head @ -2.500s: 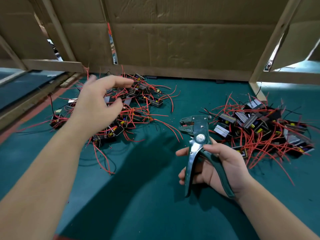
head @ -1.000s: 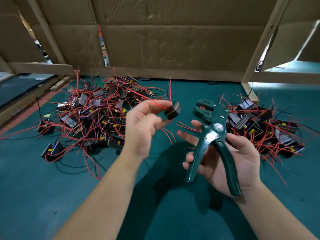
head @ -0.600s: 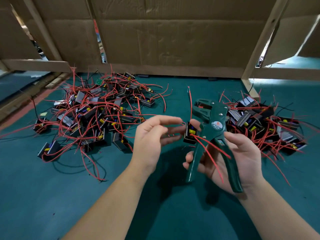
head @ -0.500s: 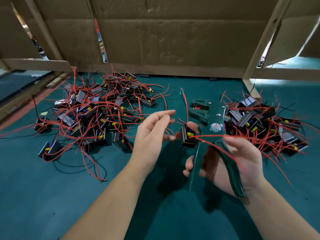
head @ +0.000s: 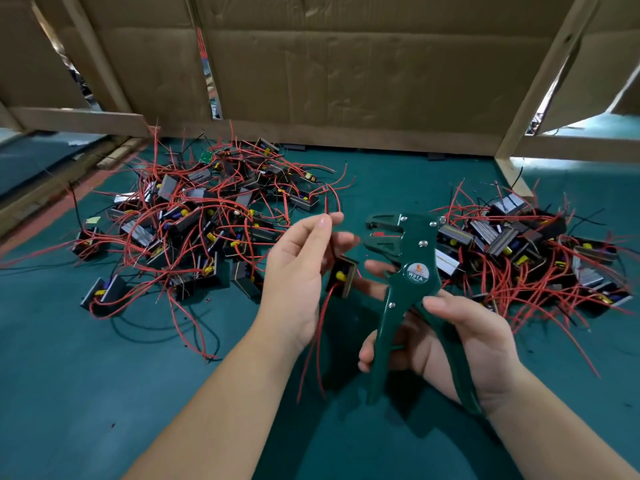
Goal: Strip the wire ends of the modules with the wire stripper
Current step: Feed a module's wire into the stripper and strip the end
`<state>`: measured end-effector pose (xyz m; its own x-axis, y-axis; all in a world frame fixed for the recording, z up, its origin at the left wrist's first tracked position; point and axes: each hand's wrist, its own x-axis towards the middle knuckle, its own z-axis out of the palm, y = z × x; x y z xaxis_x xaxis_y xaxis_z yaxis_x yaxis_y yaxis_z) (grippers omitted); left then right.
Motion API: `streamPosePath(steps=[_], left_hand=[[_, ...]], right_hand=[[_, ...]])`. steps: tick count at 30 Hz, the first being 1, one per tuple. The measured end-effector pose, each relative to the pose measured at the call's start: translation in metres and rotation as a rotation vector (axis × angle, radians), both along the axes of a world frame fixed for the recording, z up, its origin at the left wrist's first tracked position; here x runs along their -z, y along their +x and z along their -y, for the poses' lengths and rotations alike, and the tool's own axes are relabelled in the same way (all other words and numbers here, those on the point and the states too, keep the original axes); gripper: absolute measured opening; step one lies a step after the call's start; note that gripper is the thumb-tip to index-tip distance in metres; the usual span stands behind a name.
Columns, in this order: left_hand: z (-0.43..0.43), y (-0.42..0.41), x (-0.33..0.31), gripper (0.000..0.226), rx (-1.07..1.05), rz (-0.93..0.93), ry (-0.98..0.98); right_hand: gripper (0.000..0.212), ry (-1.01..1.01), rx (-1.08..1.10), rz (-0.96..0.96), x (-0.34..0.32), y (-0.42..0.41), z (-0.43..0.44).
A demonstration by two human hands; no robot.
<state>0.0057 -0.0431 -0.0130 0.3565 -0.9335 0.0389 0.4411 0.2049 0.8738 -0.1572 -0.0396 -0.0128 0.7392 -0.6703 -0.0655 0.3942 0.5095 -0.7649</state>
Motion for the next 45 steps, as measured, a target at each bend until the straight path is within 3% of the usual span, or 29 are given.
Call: streamPosePath(steps=[3, 7, 10, 15, 22, 31, 37, 41, 45], left_hand=[[0.001, 0.008, -0.003, 0.017, -0.062, 0.158, -0.033], [-0.003, 0.005, -0.002, 0.016, 0.044, 0.437, -0.031], [-0.004, 0.003, 0.001, 0.015, 0.069, 0.554, -0.011], [-0.003, 0.002, 0.008, 0.016, 0.161, 0.698, 0.051], [-0.002, 0.005, 0.006, 0.017, 0.160, 0.768, 0.065], [-0.003, 0.000, 0.006, 0.016, 0.083, 0.711, 0.080], [-0.003, 0.007, 0.005, 0.014, 0.240, 0.831, 0.100], [-0.003, 0.010, 0.003, 0.013, 0.307, 0.807, 0.090], [-0.001, 0.008, 0.004, 0.013, 0.195, 0.739, 0.114]], right_hand=[[0.085, 0.000, 0.096, 0.013, -0.002, -0.002, 0.003], [0.080, -0.040, 0.167, 0.022, -0.007, -0.008, 0.004], [0.073, -0.076, 0.167, 0.037, -0.009, -0.012, 0.004], [0.077, -0.093, 0.135, -0.011, -0.010, -0.013, 0.004], [0.080, -0.058, 0.198, -0.029, -0.008, -0.008, 0.005], [0.080, -0.044, 0.198, -0.022, -0.006, -0.006, 0.004], [0.061, -0.029, 0.270, -0.021, -0.006, -0.009, 0.005], [0.058, -0.016, 0.267, -0.032, -0.005, -0.009, 0.006], [0.071, -0.032, 0.224, -0.012, -0.002, -0.007, 0.005]])
